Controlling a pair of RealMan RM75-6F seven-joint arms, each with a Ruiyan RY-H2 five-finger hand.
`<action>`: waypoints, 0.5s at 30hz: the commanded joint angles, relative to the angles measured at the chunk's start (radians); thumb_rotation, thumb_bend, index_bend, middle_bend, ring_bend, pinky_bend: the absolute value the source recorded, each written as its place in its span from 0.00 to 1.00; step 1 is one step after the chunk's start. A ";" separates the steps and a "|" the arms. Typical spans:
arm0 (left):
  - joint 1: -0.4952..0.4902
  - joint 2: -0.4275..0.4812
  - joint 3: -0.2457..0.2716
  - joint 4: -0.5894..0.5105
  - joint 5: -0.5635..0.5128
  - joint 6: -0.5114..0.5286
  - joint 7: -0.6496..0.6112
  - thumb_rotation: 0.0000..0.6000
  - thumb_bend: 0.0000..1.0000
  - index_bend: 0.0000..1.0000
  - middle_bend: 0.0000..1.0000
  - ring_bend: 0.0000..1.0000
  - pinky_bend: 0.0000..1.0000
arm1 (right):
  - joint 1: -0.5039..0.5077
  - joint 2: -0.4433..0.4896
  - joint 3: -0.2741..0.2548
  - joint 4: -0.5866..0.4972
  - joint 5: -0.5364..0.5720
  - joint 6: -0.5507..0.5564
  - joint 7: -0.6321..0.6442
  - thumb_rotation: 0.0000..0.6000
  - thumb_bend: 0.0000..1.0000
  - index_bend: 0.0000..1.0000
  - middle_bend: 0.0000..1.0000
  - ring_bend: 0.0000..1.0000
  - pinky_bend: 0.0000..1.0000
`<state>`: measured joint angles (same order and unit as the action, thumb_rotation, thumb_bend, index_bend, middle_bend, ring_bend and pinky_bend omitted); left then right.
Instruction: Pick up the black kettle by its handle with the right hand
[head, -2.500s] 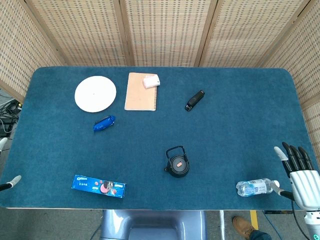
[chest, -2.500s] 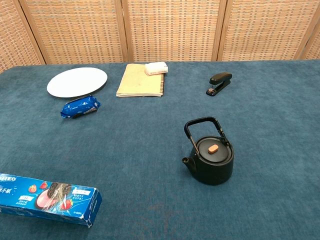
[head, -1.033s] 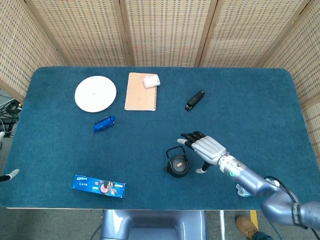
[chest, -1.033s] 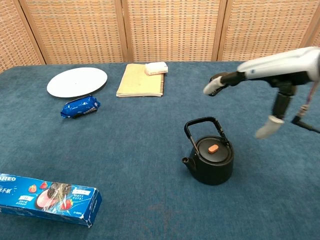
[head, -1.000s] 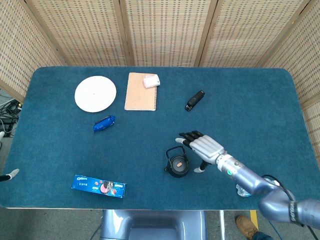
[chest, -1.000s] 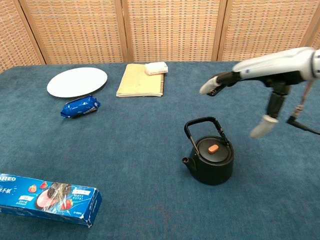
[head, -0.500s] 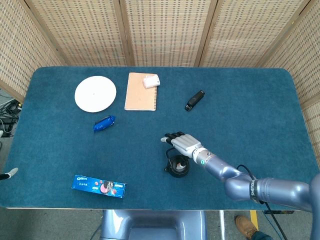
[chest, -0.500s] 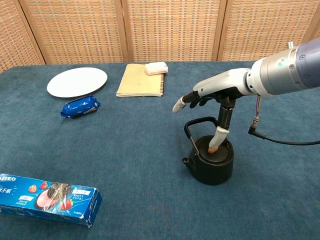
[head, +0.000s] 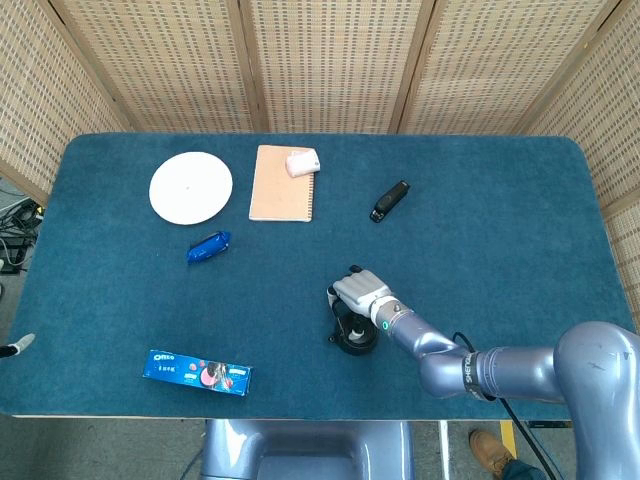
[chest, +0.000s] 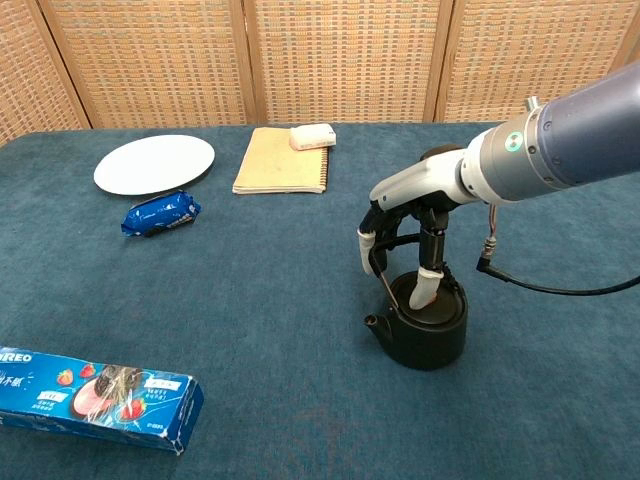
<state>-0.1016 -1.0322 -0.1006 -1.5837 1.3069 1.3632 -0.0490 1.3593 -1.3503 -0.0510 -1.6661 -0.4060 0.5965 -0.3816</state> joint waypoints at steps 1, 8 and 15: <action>0.000 0.001 0.001 0.001 0.002 0.001 -0.003 1.00 0.00 0.00 0.00 0.00 0.00 | 0.007 0.018 -0.007 -0.026 0.005 0.019 -0.005 1.00 0.00 0.41 0.43 0.27 0.00; 0.002 0.003 0.004 -0.003 0.014 0.008 -0.010 1.00 0.00 0.00 0.00 0.00 0.00 | 0.004 0.102 -0.014 -0.142 -0.022 0.065 -0.010 1.00 0.00 0.45 0.48 0.32 0.00; 0.006 0.006 0.008 -0.008 0.024 0.018 -0.012 1.00 0.00 0.00 0.00 0.00 0.00 | -0.032 0.222 -0.014 -0.293 -0.101 0.115 0.002 1.00 0.00 0.45 0.47 0.32 0.00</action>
<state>-0.0955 -1.0266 -0.0929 -1.5918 1.3312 1.3811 -0.0608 1.3436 -1.1658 -0.0649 -1.9186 -0.4776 0.6920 -0.3856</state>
